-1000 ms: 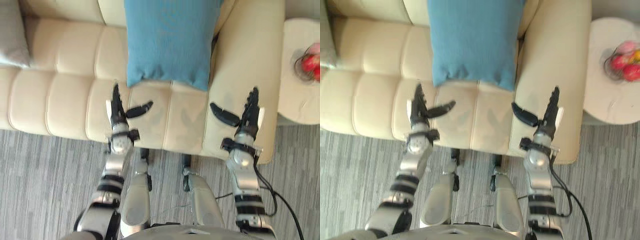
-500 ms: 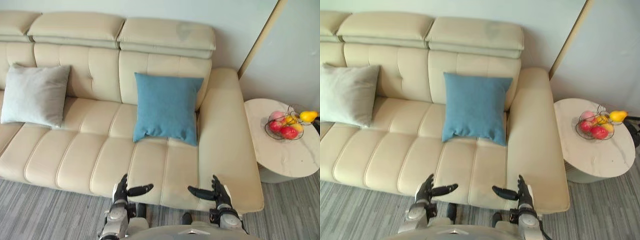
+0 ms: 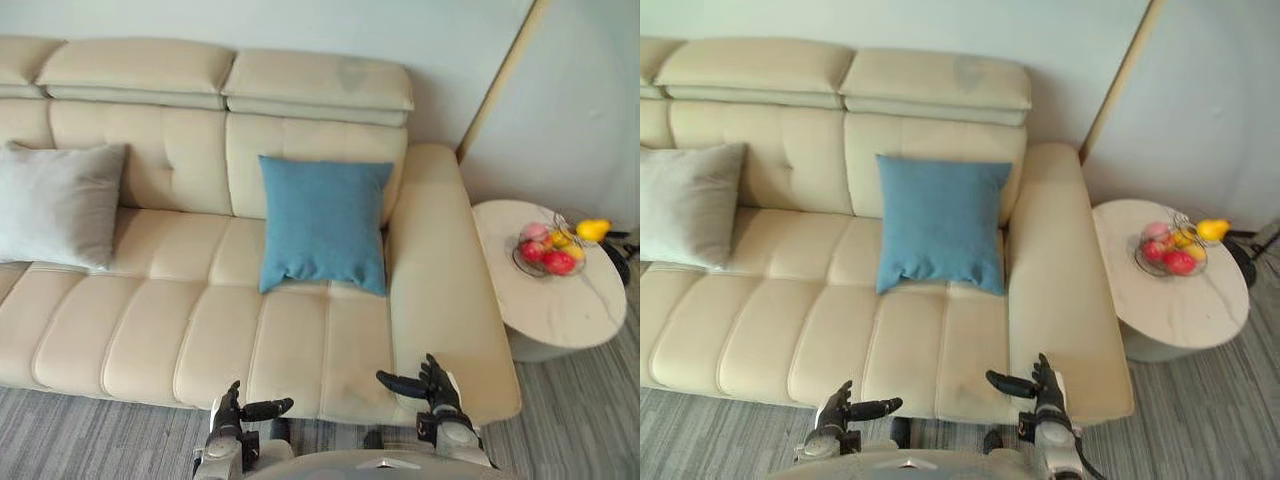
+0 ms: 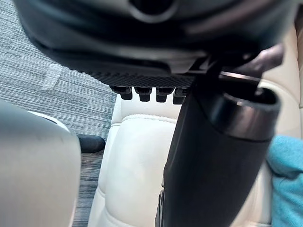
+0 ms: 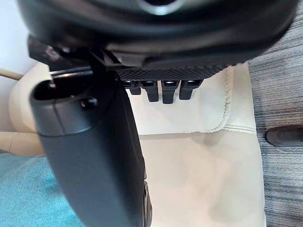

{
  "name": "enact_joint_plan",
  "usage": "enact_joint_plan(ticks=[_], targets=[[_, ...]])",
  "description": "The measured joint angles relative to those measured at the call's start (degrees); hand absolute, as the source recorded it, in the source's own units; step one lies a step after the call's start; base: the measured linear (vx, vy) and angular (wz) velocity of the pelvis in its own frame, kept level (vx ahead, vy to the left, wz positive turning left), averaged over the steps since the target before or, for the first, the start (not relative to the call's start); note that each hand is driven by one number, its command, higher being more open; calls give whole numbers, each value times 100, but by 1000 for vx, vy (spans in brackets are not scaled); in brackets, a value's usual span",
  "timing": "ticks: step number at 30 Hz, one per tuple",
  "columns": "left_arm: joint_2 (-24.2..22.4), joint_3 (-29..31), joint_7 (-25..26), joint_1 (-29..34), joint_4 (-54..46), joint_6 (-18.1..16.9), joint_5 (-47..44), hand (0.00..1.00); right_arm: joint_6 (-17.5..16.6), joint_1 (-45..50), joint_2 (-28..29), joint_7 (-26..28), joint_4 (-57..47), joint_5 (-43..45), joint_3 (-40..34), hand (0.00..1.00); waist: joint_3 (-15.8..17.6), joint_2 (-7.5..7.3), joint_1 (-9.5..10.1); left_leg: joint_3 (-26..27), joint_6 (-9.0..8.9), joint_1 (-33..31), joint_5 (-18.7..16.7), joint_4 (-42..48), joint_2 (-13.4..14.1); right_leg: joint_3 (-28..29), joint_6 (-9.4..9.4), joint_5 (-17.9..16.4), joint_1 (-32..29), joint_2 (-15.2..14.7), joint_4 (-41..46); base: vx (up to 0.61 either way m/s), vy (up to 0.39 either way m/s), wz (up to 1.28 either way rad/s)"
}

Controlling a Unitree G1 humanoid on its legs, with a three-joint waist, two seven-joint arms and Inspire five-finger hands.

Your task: Pick up cushions and gather them together orderly.

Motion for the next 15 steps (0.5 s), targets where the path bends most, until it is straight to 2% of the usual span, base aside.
enact_joint_plan(ticks=[2, 3, 4, 5, 6, 7, 8, 9, 10, 11, 12, 13, 14, 15], targets=[[4, -1, 22, -55, -15, 0, 1, 100, 37, -91, 32, -4, -16, 0, 4, 100, 13, -3, 25, 118, 22, -238, -225, 477, 129, -13, 45, 111, -108, 25, 20, -95, 52, -51], [-12, 6, 42, -85, -65, 2, 2, 100, 75, -143, 37, -11, -20, 2, 53, 100, 29, 22, 106, 248, 58, -335, -355, 757, 252, -91, 141, 349, -138, 85, -37, -113, 28, -68], [-90, 26, 55, -87, -145, 0, 4, 100, 124, -192, 18, -17, -11, 1, 101, 100, 42, 114, 170, 320, 103, -379, -388, 782, 446, -239, 147, 503, -128, 179, -88, -141, 8, -60], [-157, 57, 71, -200, -173, -1, 13, 100, 190, -229, 48, -33, -3, 2, 140, 100, 164, 103, 242, 358, 104, -332, -388, 821, 482, -903, -323, -346, -470, 29, 1560, -138, -19, -22], [-165, 39, 68, -222, -184, 0, 13, 100, 207, -170, 56, -38, 3, 3, 167, 100, 168, 99, 242, 337, 109, -332, -390, 853, 454, -1053, -311, -603, -533, -75, 2172, -76, -44, 14], [-169, 8, 69, -205, -263, -3, 13, 100, 221, -51, 84, -47, 65, 3, 259, 100, 120, -5, 244, 250, 127, -316, -401, 922, 386, -1178, -118, -940, -508, -262, 3121, -16, -124, 39], [-146, 14, 73, -185, -308, -4, 14, 100, 221, 14, 136, -46, 131, 6, 299, 100, 46, -161, 266, 201, 108, -398, -389, 1104, 310, -1152, 86, -1032, -384, -375, 3455, -20, -166, 34], [-134, 67, 70, -186, -330, 3, 21, 100, 208, 1, 129, -47, 137, 4, 311, 100, 28, -180, 274, 196, 112, -483, -383, 1203, 281, -1188, 155, -1051, -417, -344, 3341, -52, -150, 10], [-252, 151, 55, -166, -364, 7, 49, 100, 201, -10, 118, -55, 132, 5, 302, 100, -44, -65, 327, 189, 120, -523, -293, 1044, 339, -1181, 182, -1082, -295, -199, 2842, -55, -98, -10], [-300, 159, 57, -116, -372, 3, 51, 100, 199, -21, 68, -78, 123, 13, 305, 100, -79, -31, 380, 248, 46, -533, -152, 908, 399, -1139, 249, -1248, -154, -122, 2595, -86, -126, -20], [-318, 156, 49, -157, -431, -5, 52, 100, 170, -85, 69, -118, 103, 16, 332, 100, -24, -123, 430, 334, 49, -590, -69, 880, 334, -1037, 86, -1496, -187, -196, 2584, -98, -127, -12], [-307, 156, 50, -184, -444, -7, 50, 100, 155, -125, 80, -134, 89, 20, 344, 100, 4, -164, 440, 357, 47, -622, -53, 897, 282, -1015, -3, -1561, -175, -224, 2494, -168, -145, -10], [-296, 132, 79, -202, -419, -1, 50, 100, 98, -186, 57, -180, 89, 42, 348, 100, 13, -103, 445, 340, 6, -752, 1, 971, 279, -1001, -191, -1673, -22, -141, 1919, -195, -107, -4], [-354, 112, 78, -194, -393, 2, 51, 100, 62, -215, -12, -189, 59, 48, 349, 100, 54, 152, 454, 235, -41, -784, 82, 937, 433, -1068, -290, -1440, 156, 69, 1555, -197, -81, 1]])
